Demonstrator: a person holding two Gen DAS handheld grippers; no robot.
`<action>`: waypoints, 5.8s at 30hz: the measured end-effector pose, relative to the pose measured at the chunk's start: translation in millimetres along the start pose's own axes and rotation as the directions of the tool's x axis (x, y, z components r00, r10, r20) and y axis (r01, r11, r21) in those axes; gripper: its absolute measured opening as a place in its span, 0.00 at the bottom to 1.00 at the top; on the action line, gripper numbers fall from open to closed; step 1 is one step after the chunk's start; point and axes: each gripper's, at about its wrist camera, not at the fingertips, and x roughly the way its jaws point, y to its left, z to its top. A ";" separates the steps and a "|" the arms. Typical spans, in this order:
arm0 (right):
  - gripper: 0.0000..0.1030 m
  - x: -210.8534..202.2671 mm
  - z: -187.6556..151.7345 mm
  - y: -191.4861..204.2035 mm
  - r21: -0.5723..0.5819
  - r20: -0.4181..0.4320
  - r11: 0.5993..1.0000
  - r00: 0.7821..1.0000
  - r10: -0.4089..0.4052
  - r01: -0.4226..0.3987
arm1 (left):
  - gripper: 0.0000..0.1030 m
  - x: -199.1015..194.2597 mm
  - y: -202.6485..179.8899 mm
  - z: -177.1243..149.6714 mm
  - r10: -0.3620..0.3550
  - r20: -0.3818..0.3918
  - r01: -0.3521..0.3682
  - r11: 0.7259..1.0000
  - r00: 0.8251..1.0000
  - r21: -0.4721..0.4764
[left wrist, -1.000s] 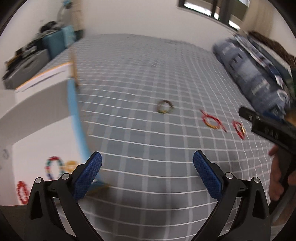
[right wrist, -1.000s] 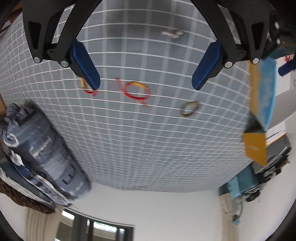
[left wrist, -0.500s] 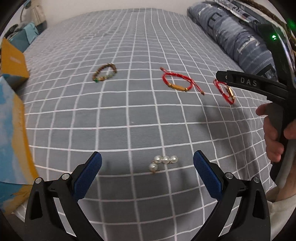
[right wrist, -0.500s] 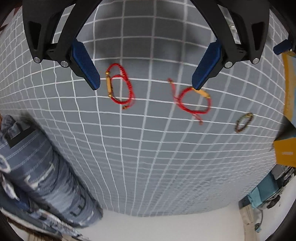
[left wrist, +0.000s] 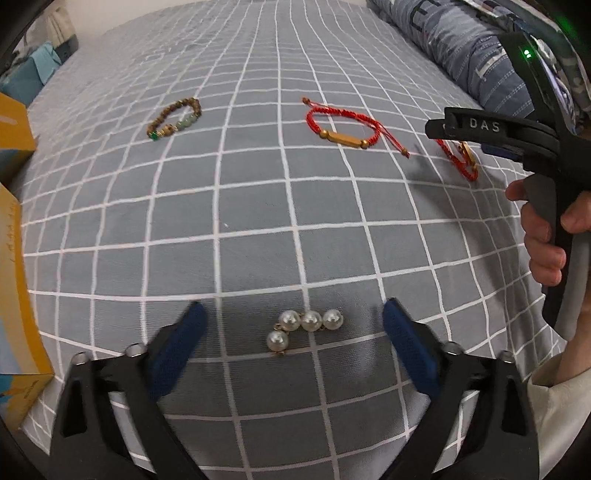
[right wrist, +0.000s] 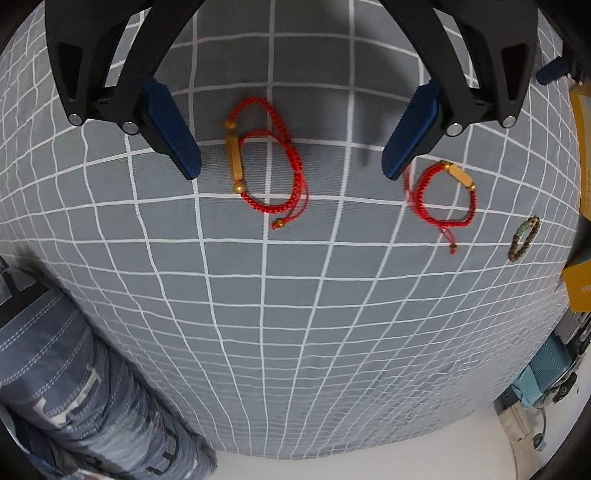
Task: Organize jewelry
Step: 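Grasp the white pearl piece with the left tool while the right tool grasps the red string bracelet, then carry the pearl piece and red string bracelet with both tools into the white box, then open both tools to drop the pearl piece and red bracelet in the box, then move both tools back from the box toward the last two bracelets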
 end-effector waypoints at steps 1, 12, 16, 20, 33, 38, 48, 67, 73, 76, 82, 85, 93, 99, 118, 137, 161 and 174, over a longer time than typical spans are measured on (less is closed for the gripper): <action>0.88 2.7 0.1 -1.0 0.004 -0.006 1.000 1.000 0.004 -0.004 | 0.70 2.8 -0.9 0.5 0.002 -0.011 -0.002 1.000 1.000 0.003; 0.42 19.3 -1.9 -4.5 0.035 -0.043 0.999 0.999 -0.027 0.029 | 0.10 3.7 -9.0 -7.2 -0.004 -0.025 0.005 0.999 1.000 0.037; 0.10 19.9 -0.2 -9.6 0.093 -0.064 0.996 0.998 0.003 0.003 | 0.10 -1.3 -5.4 -7.0 -0.010 -0.019 0.010 0.999 1.000 0.043; 0.08 19.4 0.5 -8.9 0.109 -0.063 0.994 0.998 -0.005 0.012 | 0.10 -6.9 -6.3 -7.6 -0.006 -0.007 0.007 0.999 1.000 0.045; 0.08 8.5 2.0 -3.8 0.107 -0.040 0.994 0.999 -0.033 0.037 | 0.10 -17.9 6.5 -4.7 0.017 0.018 -0.018 1.000 1.000 0.018; 0.08 -3.6 2.1 3.3 0.093 -0.017 0.994 0.999 -0.050 0.051 | 0.10 -24.8 13.4 -2.5 0.024 0.034 -0.025 1.000 0.999 0.005; 0.08 -40.4 6.4 27.1 0.058 0.058 0.997 0.997 -0.045 0.041 | 0.10 -53.0 41.7 3.5 0.038 0.098 -0.033 0.998 0.994 -0.050; 0.08 -104.9 8.3 115.0 -0.057 0.165 0.998 0.986 0.030 -0.021 | 0.11 -110.3 112.0 7.3 0.144 0.191 -0.104 0.974 0.971 -0.202; 0.08 -119.9 6.5 156.4 -0.101 0.180 0.994 0.982 0.065 -0.047 | 0.11 -131.7 141.5 1.2 0.197 0.208 -0.140 0.955 0.958 -0.262; 0.08 -124.8 5.0 175.2 -0.123 0.182 0.991 0.980 0.080 -0.058 | 0.11 -144.6 157.7 -3.4 0.216 0.218 -0.147 0.945 0.952 -0.293; 0.08 -133.6 2.0 216.9 -0.172 0.188 0.982 0.975 0.116 -0.084 | 0.11 -166.1 182.3 -15.0 0.243 0.234 -0.158 0.930 0.941 -0.331; 0.08 -138.7 0.0 240.6 -0.191 0.186 0.976 0.972 0.141 -0.106 | 0.11 -180.1 198.2 -24.4 0.264 0.242 -0.169 0.920 0.933 -0.353; 0.08 -151.1 -11.3 314.7 -0.289 0.171 0.945 0.963 0.209 -0.154 | 0.11 -199.9 244.8 -47.4 0.320 0.225 -0.206 0.885 0.920 -0.417; 0.08 -160.7 -23.0 367.8 -0.358 0.154 0.913 0.952 0.266 -0.197 | 0.11 -210.2 284.1 -63.9 0.363 0.202 -0.235 0.850 0.910 -0.471; 0.08 -153.8 -83.1 512.0 -0.543 0.043 0.798 0.940 0.338 -0.262 | 0.11 -218.5 394.6 -118.2 0.429 0.102 -0.287 0.743 0.898 -0.604; 0.08 -109.0 -100.1 542.1 -0.557 -0.132 0.785 0.962 0.239 -0.272 | 0.12 -186.3 420.6 -127.1 0.366 0.010 -0.284 0.737 0.930 -0.613; 0.75 -133.0 -93.3 530.8 -0.534 -0.061 0.791 0.947 0.317 -0.299 | 0.86 -205.4 415.5 -127.8 0.424 0.060 -0.299 0.725 0.904 -0.620; 0.90 -161.9 -75.4 485.4 -0.483 0.063 0.836 0.941 0.332 -0.263 | 0.94 -216.7 386.1 -117.2 0.454 0.123 -0.297 0.741 0.883 -0.603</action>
